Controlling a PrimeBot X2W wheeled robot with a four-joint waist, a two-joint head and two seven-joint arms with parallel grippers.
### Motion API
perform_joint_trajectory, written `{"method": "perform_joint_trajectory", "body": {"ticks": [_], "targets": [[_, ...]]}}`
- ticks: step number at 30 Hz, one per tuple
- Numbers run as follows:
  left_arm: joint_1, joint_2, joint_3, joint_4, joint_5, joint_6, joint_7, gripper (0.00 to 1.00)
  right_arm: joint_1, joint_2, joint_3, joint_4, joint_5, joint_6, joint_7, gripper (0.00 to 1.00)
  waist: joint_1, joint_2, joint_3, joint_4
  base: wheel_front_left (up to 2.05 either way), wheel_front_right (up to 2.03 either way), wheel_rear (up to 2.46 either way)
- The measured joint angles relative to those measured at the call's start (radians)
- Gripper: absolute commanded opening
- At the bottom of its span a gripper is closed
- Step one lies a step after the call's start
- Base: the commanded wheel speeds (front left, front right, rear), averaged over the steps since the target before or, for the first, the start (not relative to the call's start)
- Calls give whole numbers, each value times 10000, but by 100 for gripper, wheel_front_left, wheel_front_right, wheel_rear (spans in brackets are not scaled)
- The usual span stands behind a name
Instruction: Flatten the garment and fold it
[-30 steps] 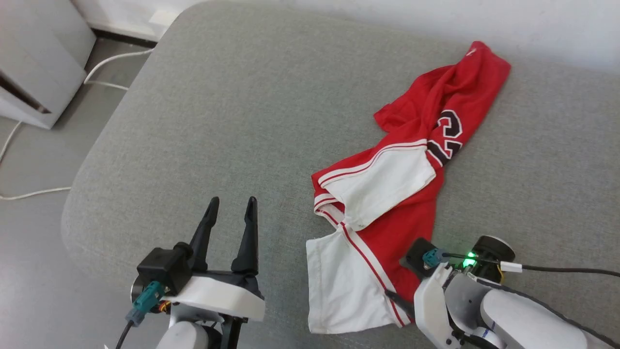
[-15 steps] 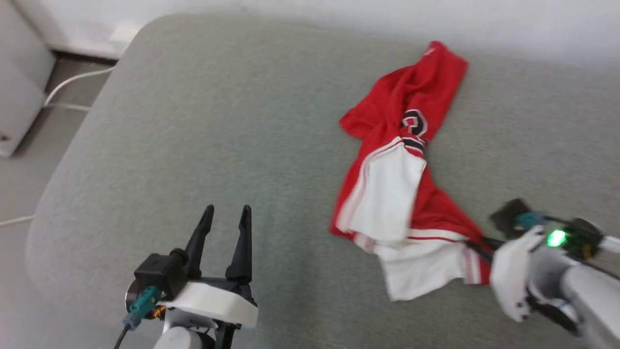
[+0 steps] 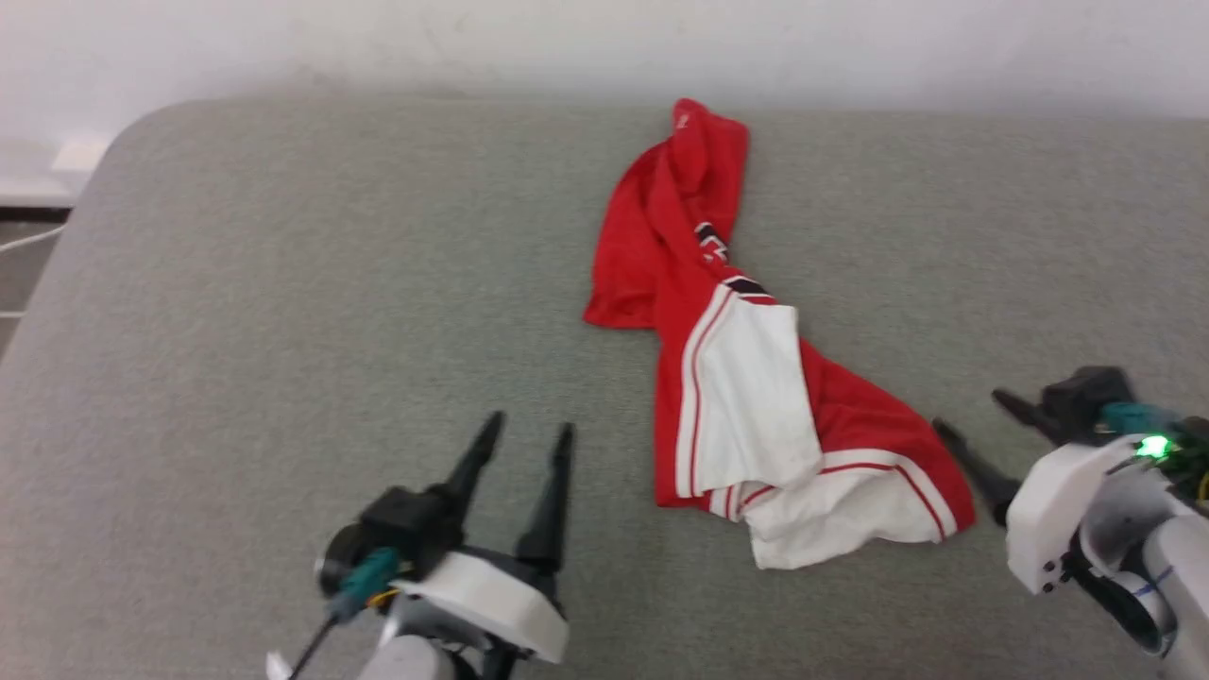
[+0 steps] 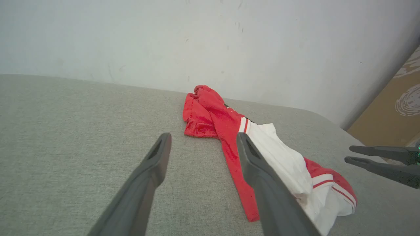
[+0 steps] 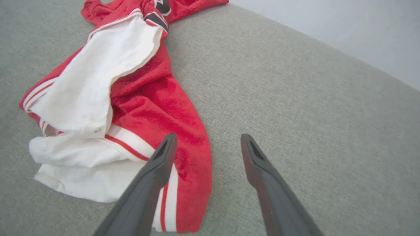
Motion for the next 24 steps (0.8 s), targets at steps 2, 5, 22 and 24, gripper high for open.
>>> {"method": "perform_joint_trajectory", "body": {"ticks": [2, 5, 22, 24], "targets": [[-181, -2, -408, 81, 219, -144, 299, 100, 298, 180, -734, -278, -123, 0, -366, 100, 0, 0, 2, -228, 0, 0, 0], [-469, -48, -1016, 280, 476, -309, 907, 100, 868, 531, -1954, -796, -516, 0, -757, 100, 0, -1, 25, -566, 0, 0, 0], [-2387, -293, -1870, 2322, 907, -42, 3070, 100, 2587, 2644, -4416, -2504, -2222, 0, -476, 100, 1, 0, 776, -2180, 0, 0, 0], [-2545, -322, -1829, 2531, 905, 153, 3252, 100, 2588, 2688, -4428, -2491, -2318, 0, -476, 100, 1, 0, 883, -2286, 0, 0, 0]]}}
